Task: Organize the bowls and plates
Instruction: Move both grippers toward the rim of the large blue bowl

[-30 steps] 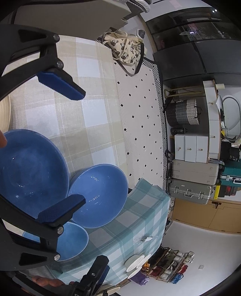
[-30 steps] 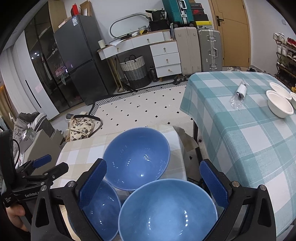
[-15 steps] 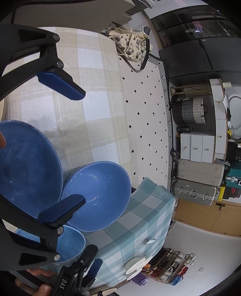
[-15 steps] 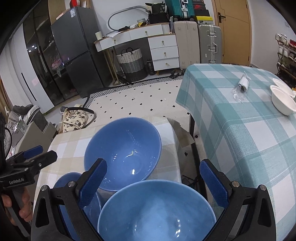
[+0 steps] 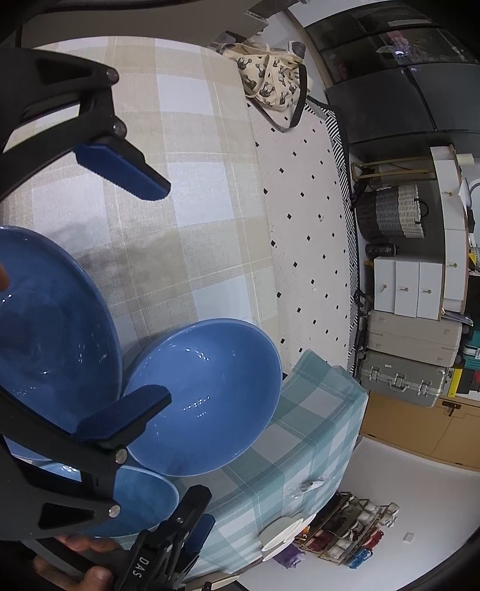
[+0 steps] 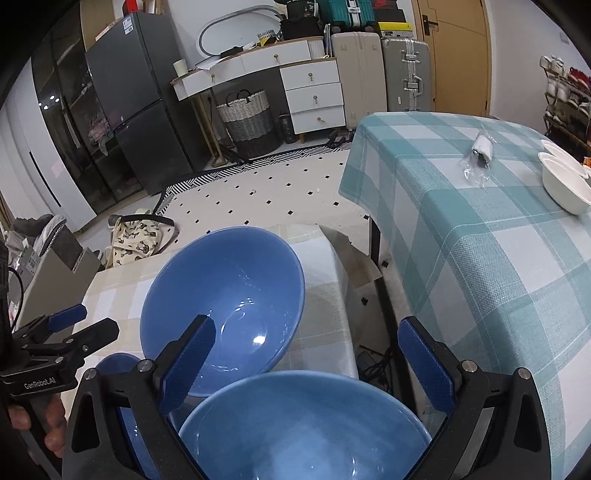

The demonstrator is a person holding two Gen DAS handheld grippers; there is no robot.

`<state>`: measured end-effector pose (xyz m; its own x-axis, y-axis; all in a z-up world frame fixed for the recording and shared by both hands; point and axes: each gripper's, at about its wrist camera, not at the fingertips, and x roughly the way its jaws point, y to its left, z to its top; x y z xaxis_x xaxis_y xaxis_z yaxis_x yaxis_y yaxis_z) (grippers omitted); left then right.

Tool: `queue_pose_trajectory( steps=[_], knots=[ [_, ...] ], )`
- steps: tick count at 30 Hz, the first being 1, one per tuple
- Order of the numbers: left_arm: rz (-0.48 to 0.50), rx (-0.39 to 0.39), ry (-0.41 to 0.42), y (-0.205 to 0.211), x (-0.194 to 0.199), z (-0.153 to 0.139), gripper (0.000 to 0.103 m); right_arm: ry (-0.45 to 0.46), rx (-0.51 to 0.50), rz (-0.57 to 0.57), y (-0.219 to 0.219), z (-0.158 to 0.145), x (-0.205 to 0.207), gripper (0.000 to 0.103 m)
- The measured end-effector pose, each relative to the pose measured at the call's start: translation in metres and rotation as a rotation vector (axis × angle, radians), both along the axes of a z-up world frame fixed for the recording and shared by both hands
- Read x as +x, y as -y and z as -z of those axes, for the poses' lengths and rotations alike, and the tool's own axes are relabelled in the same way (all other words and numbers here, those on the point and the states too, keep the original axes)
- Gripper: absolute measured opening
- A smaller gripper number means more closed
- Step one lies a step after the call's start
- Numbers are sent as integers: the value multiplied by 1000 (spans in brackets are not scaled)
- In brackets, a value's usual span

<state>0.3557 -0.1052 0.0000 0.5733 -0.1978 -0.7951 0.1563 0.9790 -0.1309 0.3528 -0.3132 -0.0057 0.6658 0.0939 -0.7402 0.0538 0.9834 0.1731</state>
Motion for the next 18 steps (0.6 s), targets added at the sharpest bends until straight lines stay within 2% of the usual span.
queue_pose_trajectory(
  steps=[3,10,12,15,18],
  knots=[
    [15,-23,-18,1,1,3,93,-12,14,4,-1,3,3,92],
    [32,-47,-25,7,3,6,88,-48,28,1,-4,11,13,76],
    [39,-49,-33,10,4,8,77,-56,23,1,-6,13,15,71],
    [39,-49,-41,13,5,11,67,-66,22,6,-7,16,16,66],
    [39,-48,-46,15,8,12,65,-71,20,-1,-8,18,17,60]
  ],
)
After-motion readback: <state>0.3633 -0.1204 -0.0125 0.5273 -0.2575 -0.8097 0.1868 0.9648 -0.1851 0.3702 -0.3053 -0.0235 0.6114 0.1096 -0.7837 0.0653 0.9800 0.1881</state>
